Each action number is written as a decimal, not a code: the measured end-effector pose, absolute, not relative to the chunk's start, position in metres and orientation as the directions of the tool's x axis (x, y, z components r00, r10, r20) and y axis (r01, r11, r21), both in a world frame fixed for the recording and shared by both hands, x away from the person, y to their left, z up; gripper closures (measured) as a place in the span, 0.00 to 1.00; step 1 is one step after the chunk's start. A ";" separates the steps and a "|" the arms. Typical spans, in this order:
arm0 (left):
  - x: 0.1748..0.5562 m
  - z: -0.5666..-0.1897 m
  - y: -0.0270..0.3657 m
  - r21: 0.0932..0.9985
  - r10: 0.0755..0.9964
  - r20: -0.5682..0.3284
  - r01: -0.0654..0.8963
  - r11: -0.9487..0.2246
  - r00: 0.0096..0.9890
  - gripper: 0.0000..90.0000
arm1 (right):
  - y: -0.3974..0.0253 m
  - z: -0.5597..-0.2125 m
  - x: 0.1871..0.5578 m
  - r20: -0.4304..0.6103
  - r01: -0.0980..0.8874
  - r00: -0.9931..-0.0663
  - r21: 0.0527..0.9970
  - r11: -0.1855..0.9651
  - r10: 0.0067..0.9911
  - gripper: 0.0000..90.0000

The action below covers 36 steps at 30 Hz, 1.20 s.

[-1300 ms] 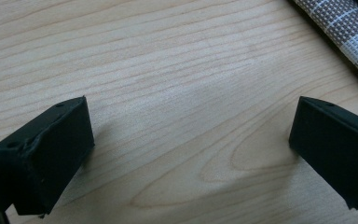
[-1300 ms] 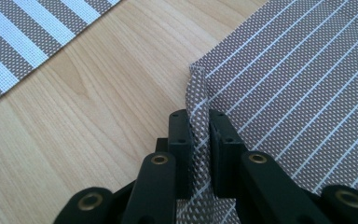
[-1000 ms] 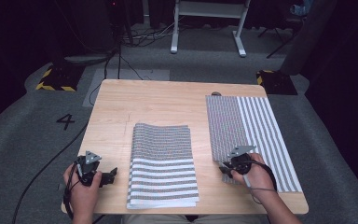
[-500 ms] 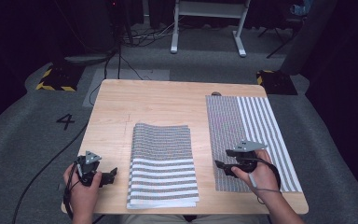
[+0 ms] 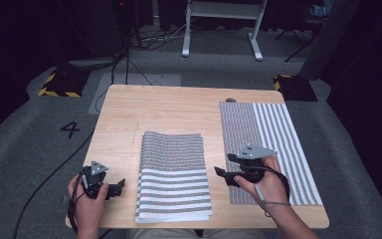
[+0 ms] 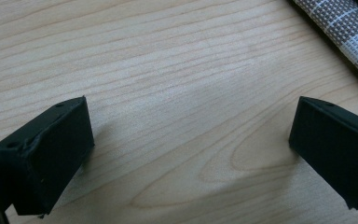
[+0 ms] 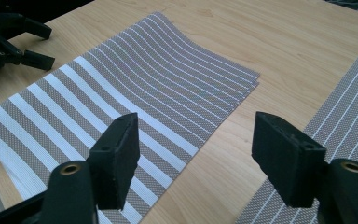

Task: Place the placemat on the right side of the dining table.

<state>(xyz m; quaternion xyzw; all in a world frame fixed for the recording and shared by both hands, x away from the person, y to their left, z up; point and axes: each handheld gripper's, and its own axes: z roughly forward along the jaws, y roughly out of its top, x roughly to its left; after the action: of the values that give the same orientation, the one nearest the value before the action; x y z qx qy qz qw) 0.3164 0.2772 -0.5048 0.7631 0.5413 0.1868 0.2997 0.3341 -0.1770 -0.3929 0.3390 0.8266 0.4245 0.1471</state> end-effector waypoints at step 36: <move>0.318 -0.505 0.276 0.660 0.937 -0.037 0.713 -0.238 0.348 0.00 | -0.026 -0.471 0.302 -0.042 0.400 -0.817 0.677 0.618 0.575 0.30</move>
<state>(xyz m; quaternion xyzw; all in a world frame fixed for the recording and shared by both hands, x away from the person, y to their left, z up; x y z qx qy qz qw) 0.3185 0.2765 -0.5048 0.7643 0.5396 0.1873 0.2995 0.3023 -0.0263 -0.4711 0.2740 0.8902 0.3407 0.1284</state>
